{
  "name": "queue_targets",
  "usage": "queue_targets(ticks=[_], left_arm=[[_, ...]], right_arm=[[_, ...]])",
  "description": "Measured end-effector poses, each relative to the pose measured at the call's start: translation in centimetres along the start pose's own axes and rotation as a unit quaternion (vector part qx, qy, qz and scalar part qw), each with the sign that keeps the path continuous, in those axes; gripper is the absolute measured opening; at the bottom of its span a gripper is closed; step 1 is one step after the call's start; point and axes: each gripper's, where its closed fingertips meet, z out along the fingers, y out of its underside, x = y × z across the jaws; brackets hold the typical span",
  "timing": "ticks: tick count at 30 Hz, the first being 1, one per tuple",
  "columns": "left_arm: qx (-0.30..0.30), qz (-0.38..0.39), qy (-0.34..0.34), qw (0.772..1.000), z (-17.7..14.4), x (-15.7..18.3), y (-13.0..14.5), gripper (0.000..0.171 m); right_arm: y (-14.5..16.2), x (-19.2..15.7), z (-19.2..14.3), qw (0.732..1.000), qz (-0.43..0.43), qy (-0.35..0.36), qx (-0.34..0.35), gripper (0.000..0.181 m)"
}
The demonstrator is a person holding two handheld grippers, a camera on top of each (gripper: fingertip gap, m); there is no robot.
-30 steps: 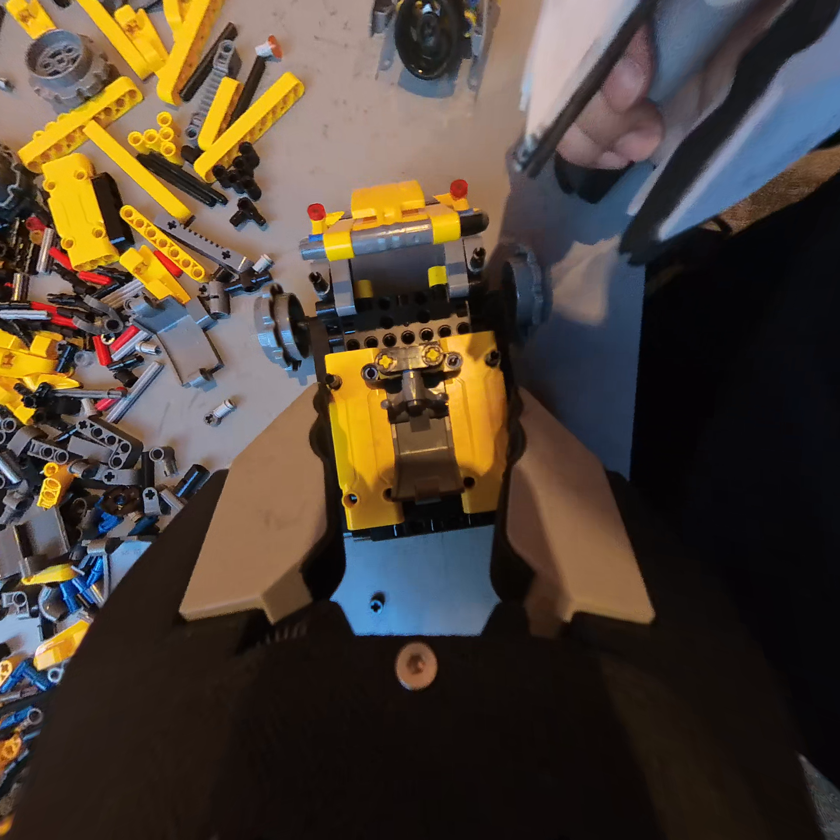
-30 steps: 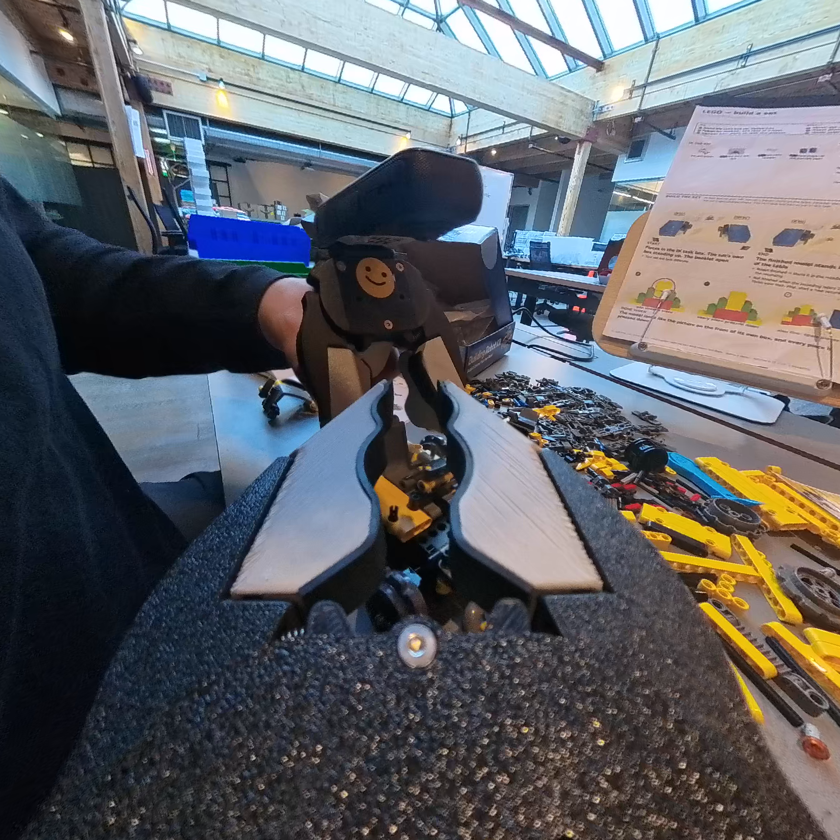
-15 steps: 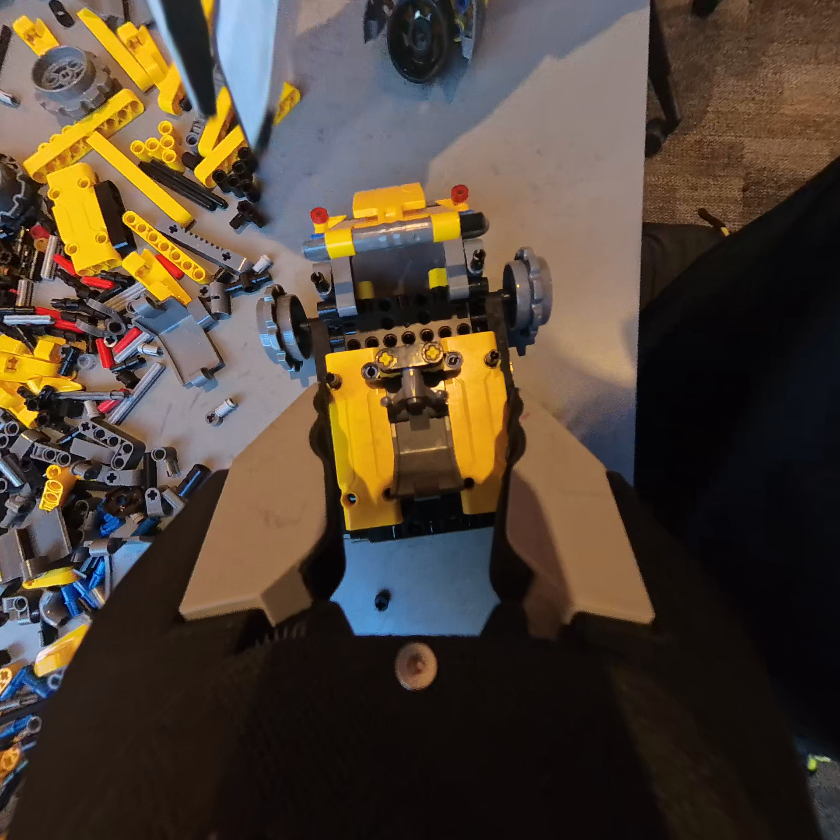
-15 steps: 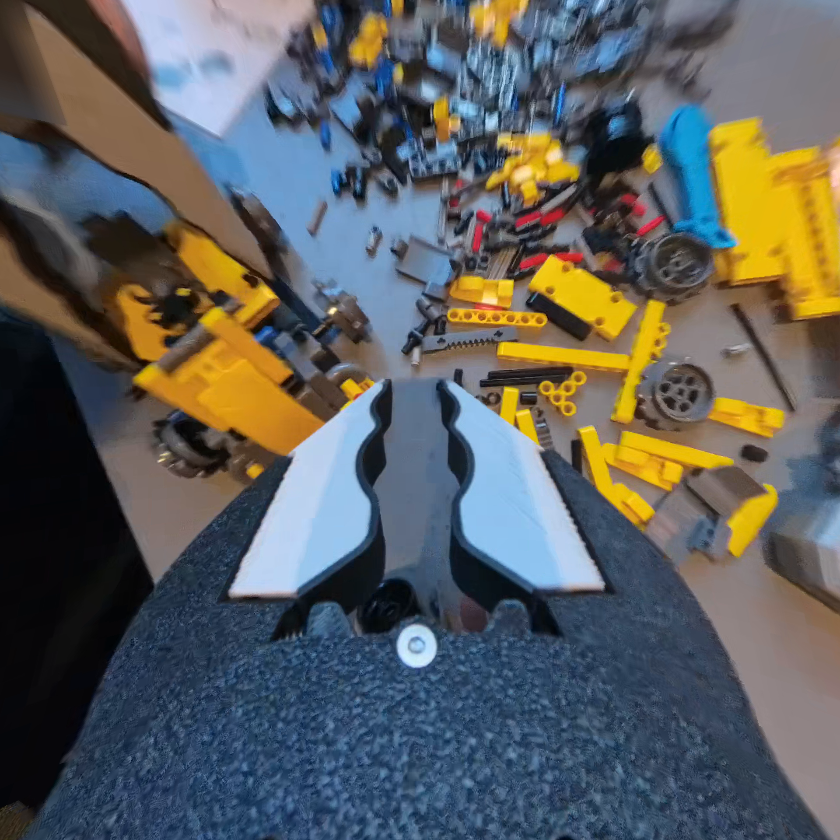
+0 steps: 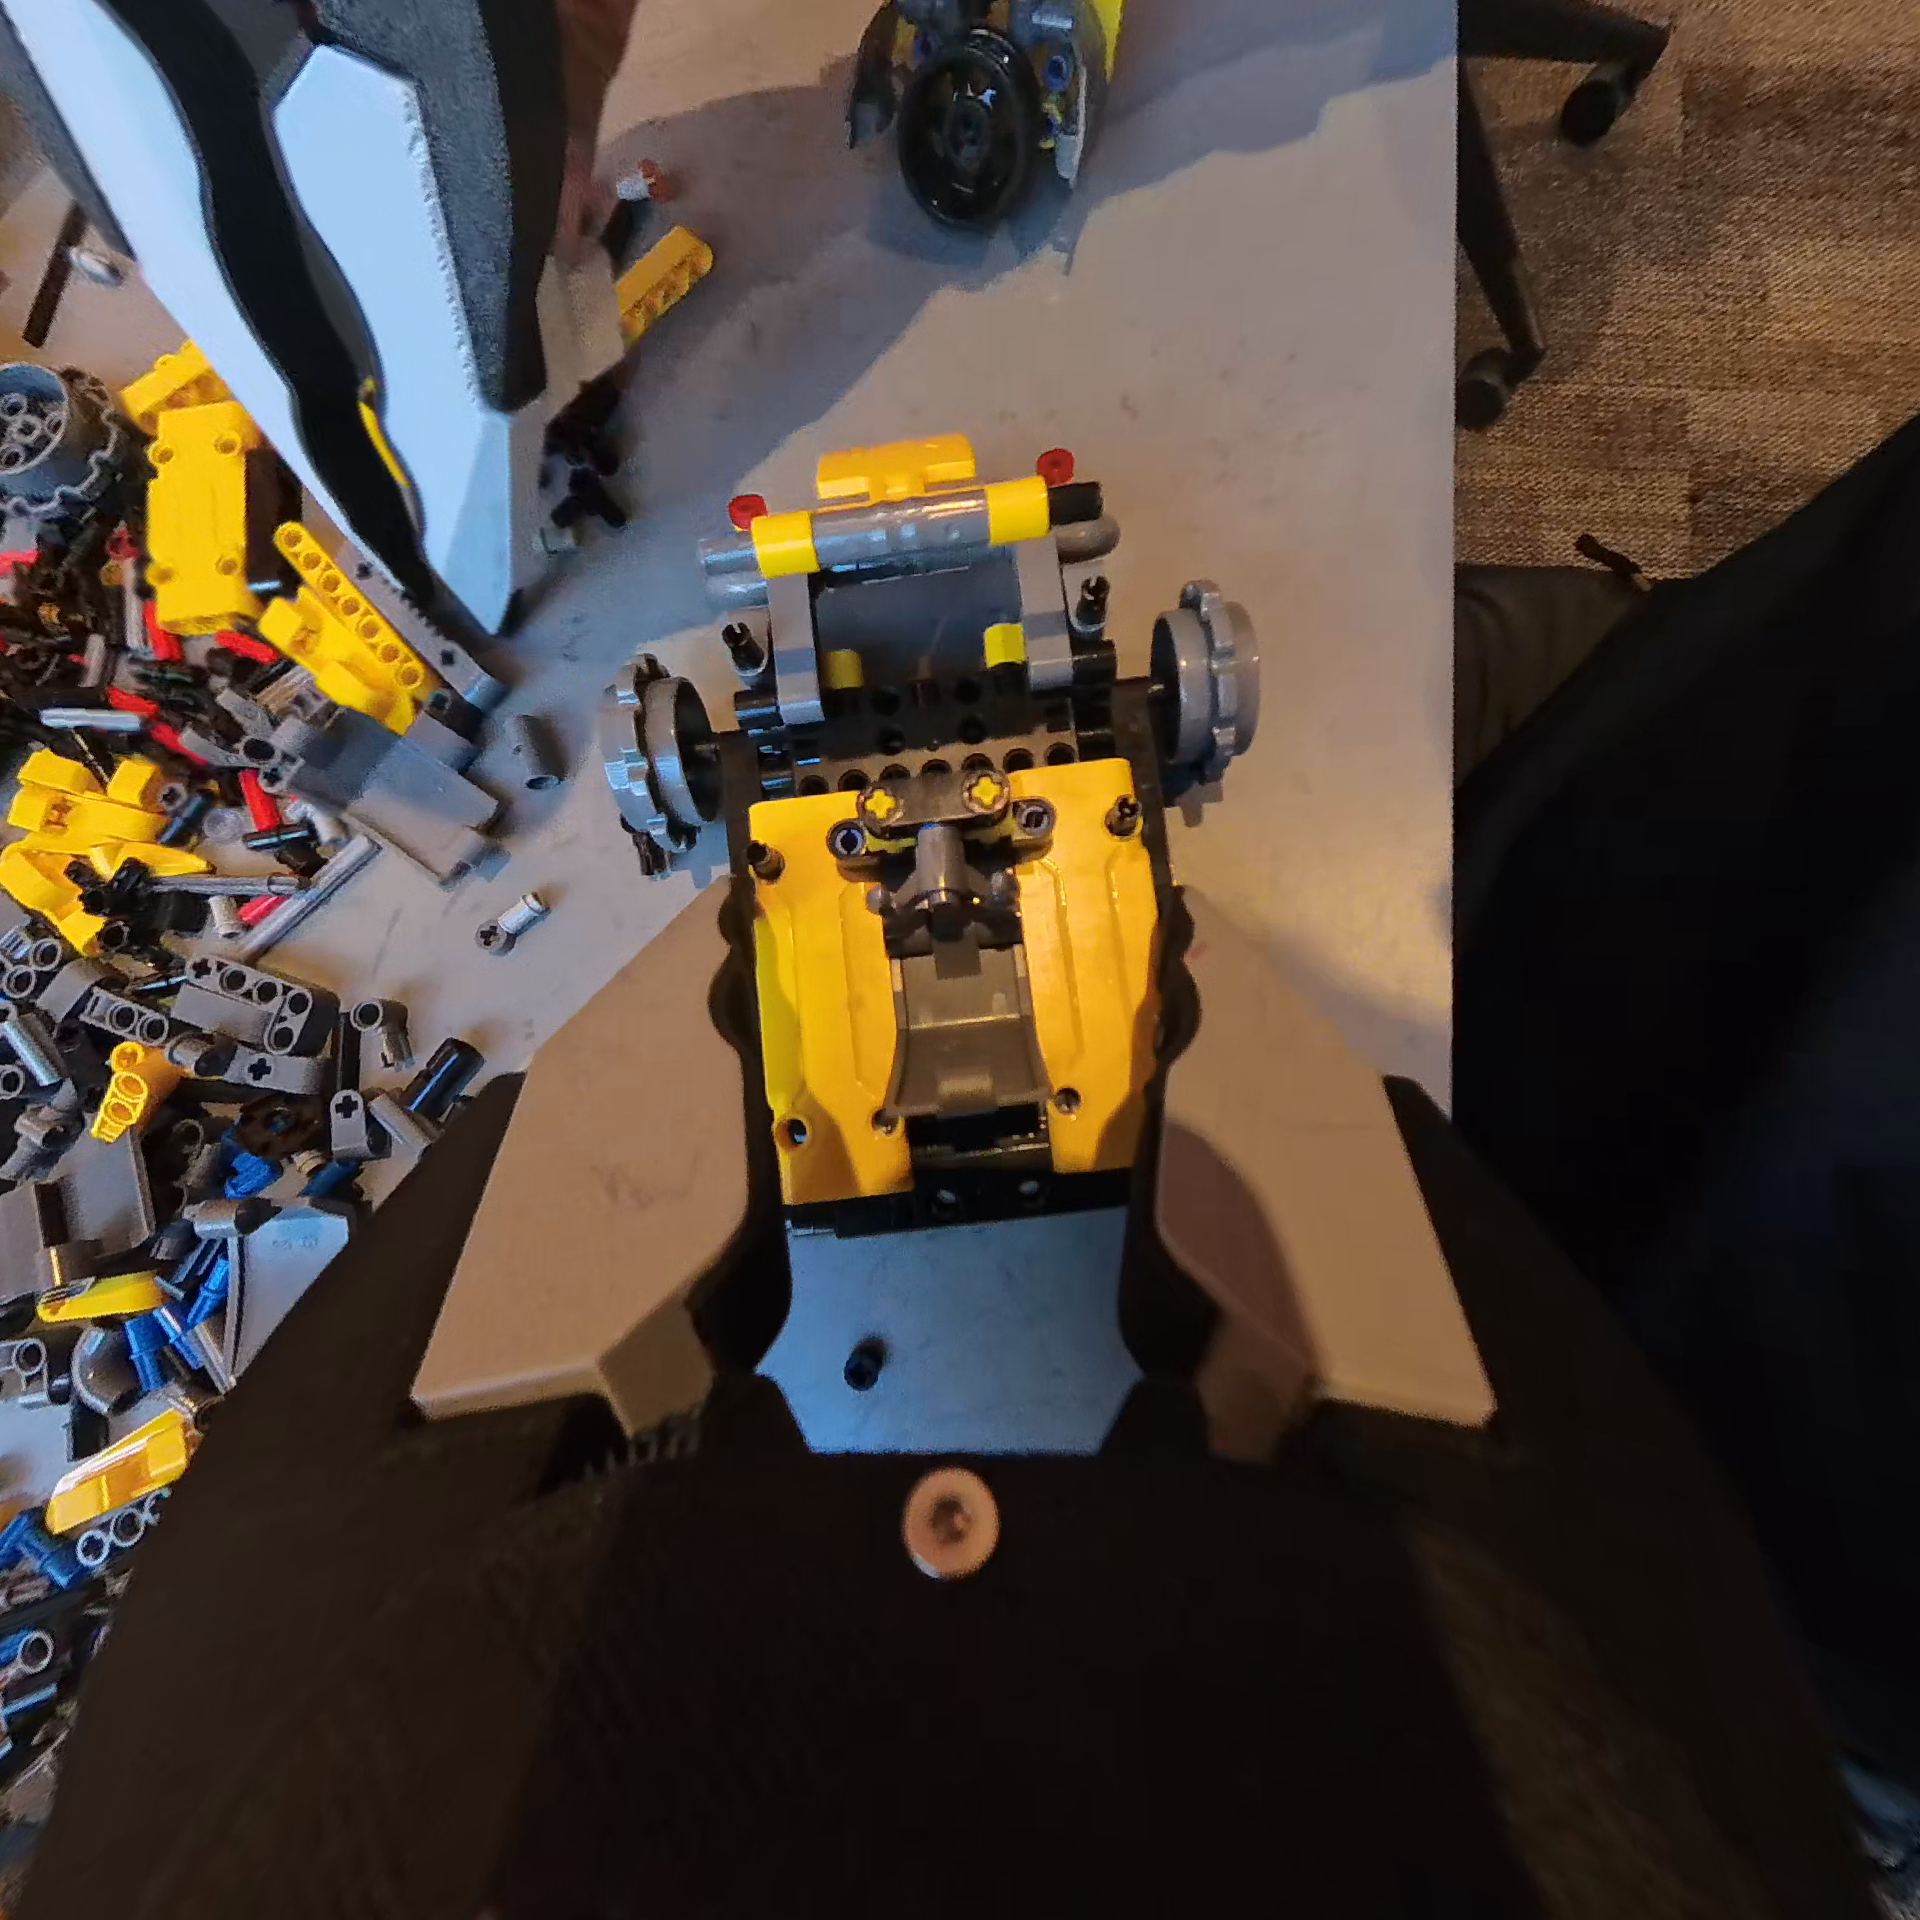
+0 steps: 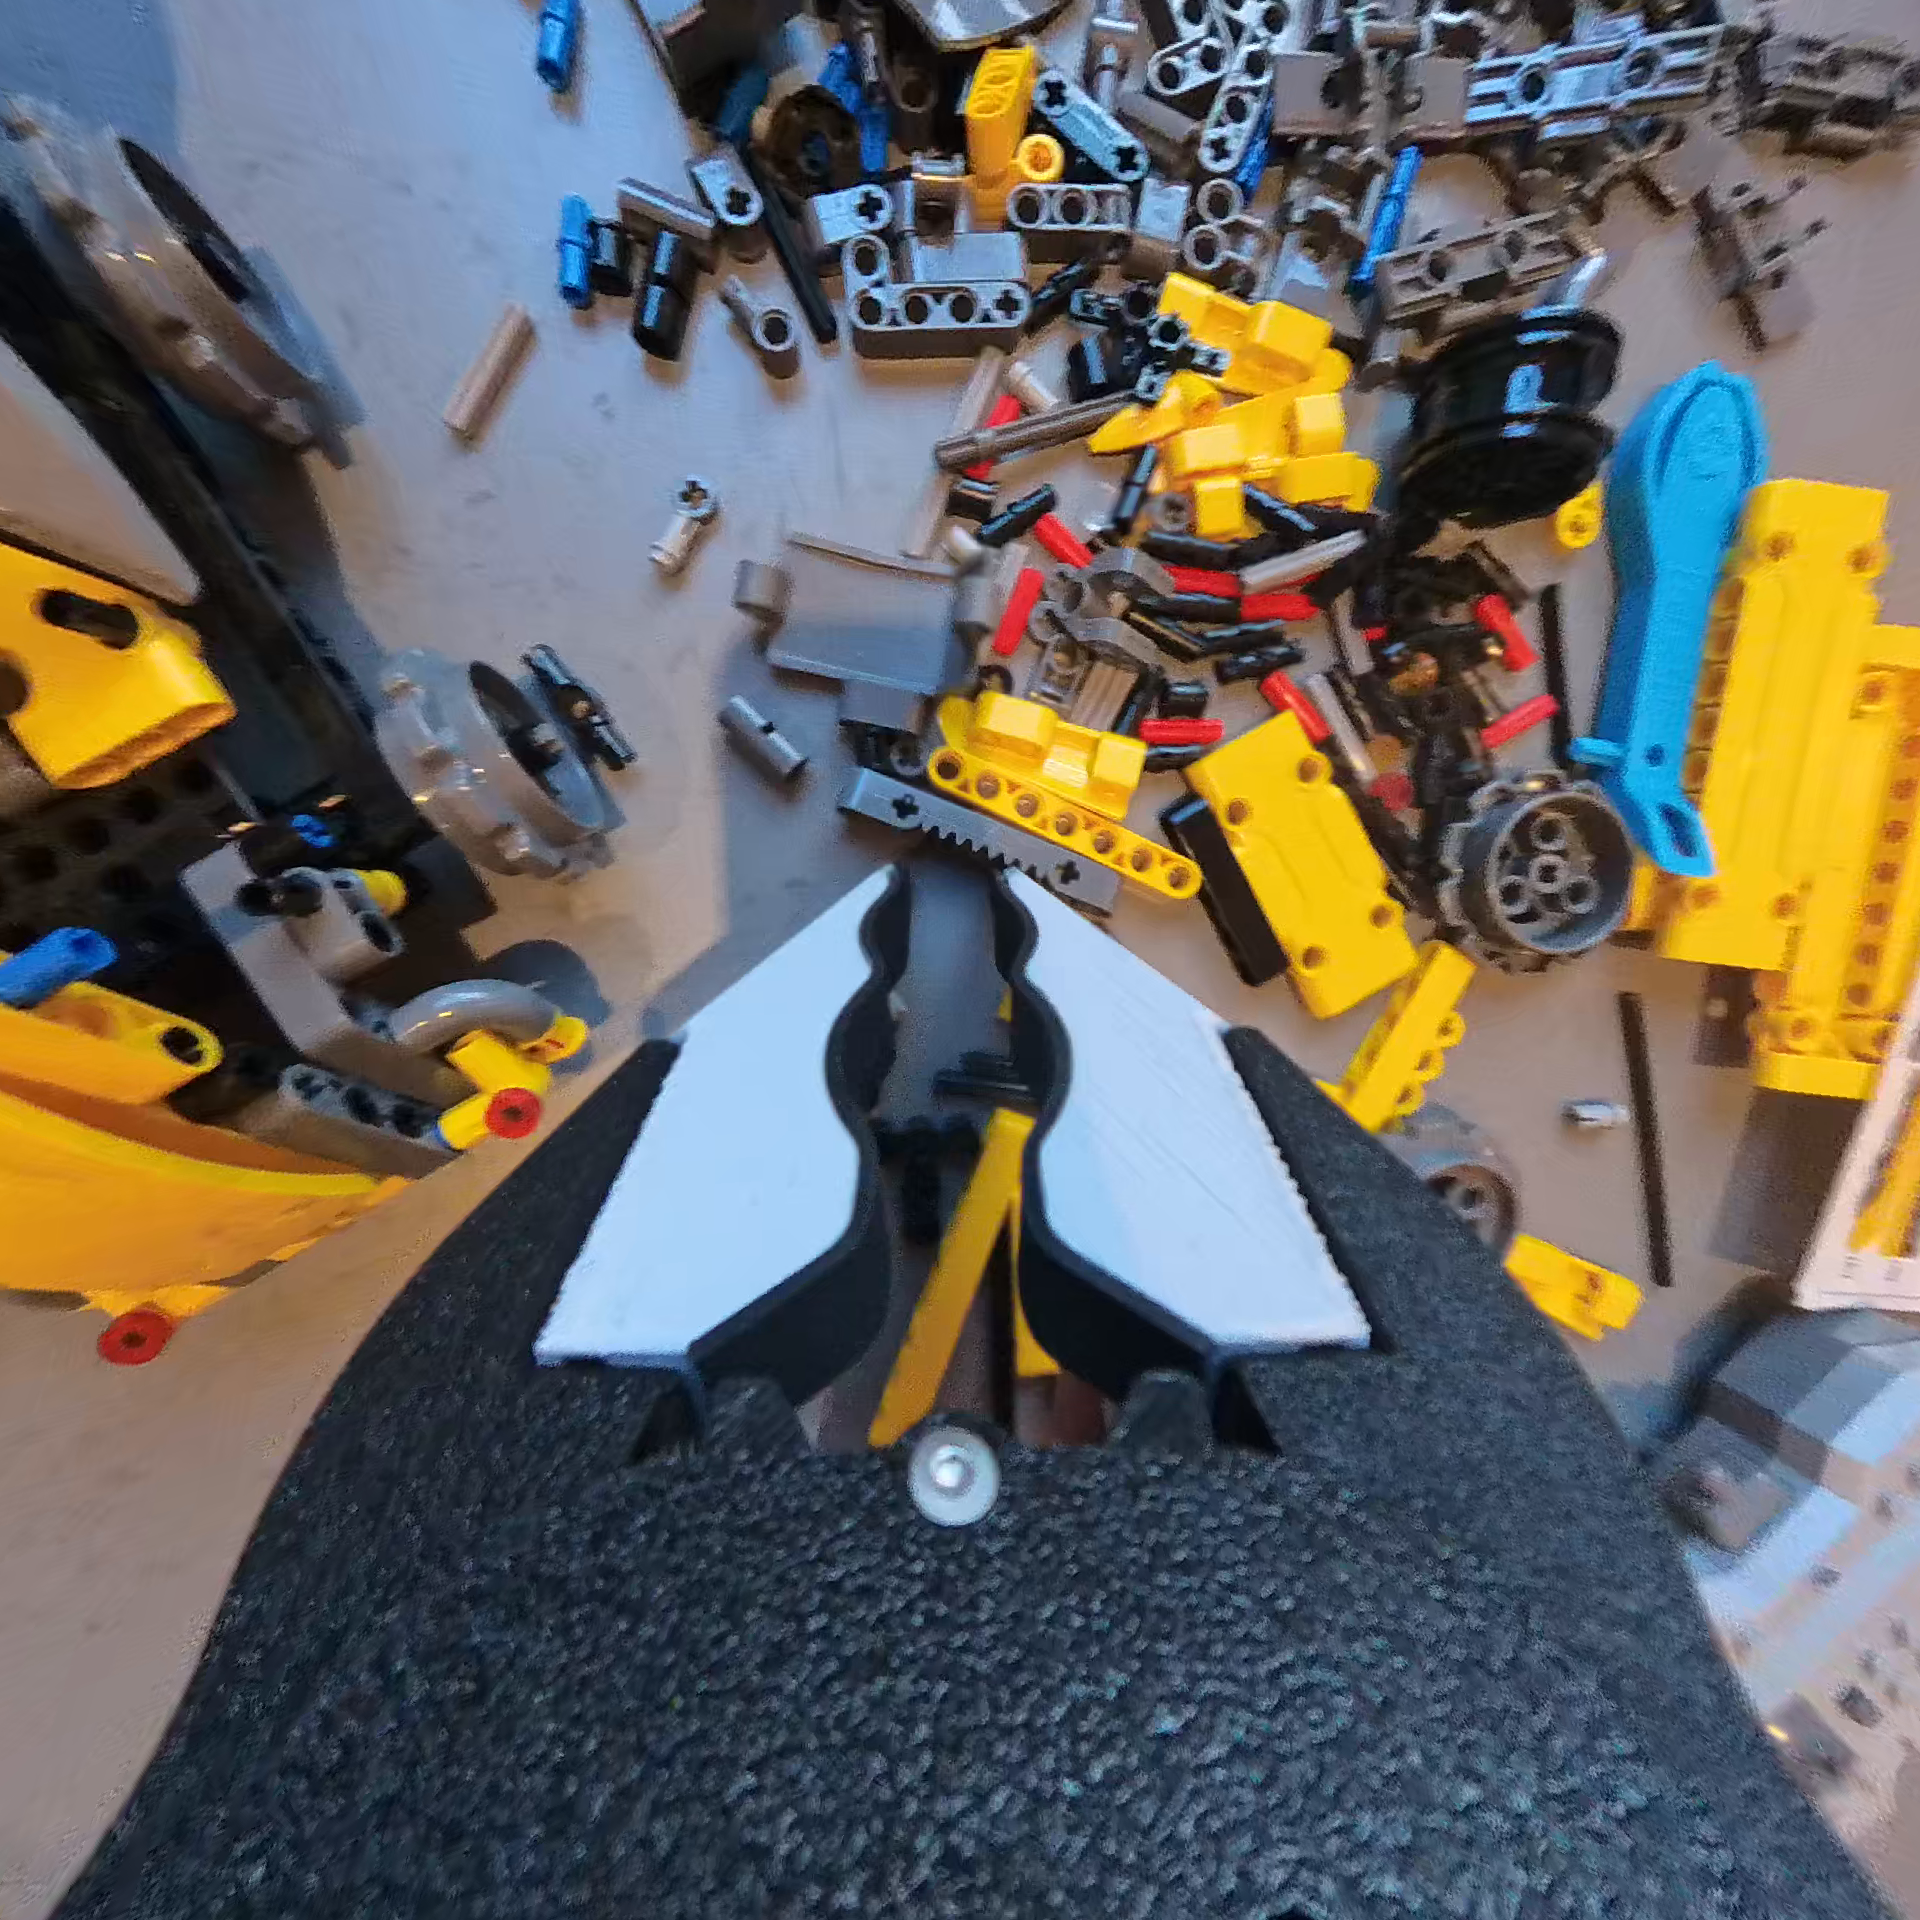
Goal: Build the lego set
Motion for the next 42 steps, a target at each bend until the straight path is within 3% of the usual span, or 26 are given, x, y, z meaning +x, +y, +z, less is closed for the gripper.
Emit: queue_targets(ticks=[3, 8, 14, 19, 26, 33, 37, 42], left_arm=[[0.005, -0.003, -0.001, 1.0, -0.1, 0.0, 0.1, 0.077], [0.004, 0.004, 0.003, 1.0, -0.3, 0.6, 0.3, 0.077], [0.007, 0.011, 0.01, 1.0, -0.4, 1.2, 0.4, 0.077], [0.009, 0.008, 0.009, 1.0, -0.5, 1.2, 0.5, 0.077], [0.01, 0.007, 0.007, 1.0, -0.1, 0.9, 0.1, 0.077], [0.025, 0.01, 0.011, 1.0, 1.5, -0.4, -1.8, 0.077], [0.036, 0.01, 0.002, 0.999, 1.6, -1.3, -2.3, 0.078], [0.082, -0.038, -0.044, 0.995, -2.4, -1.8, -2.4, 0.081]], right_arm=[[-0.2, 0.7, -0.4, 1.0, -0.005, 0.019, 0.003, 0.018], [-2.3, -2.4, -1.6, 0.997, -0.023, -0.056, 0.056, 0.026], [-3.4, -5.3, 0.0, 0.987, -0.089, -0.133, 0.031, 0.032], [-3.4, -5.6, 1.5, 0.98, -0.159, -0.119, 0.007, 0.005], [-3.3, -1.9, 1.6, 0.991, -0.123, -0.059, 0.0, 0.017], [-3.3, -0.4, -2.7, 0.996, -0.062, -0.028, 0.064, 0.018], [-3.7, -0.1, -6.6, 0.986, 0.035, -0.017, 0.159, 0.019], [-3.9, -1.5, -11.7, 0.955, 0.118, 0.025, 0.272, 0.022]])
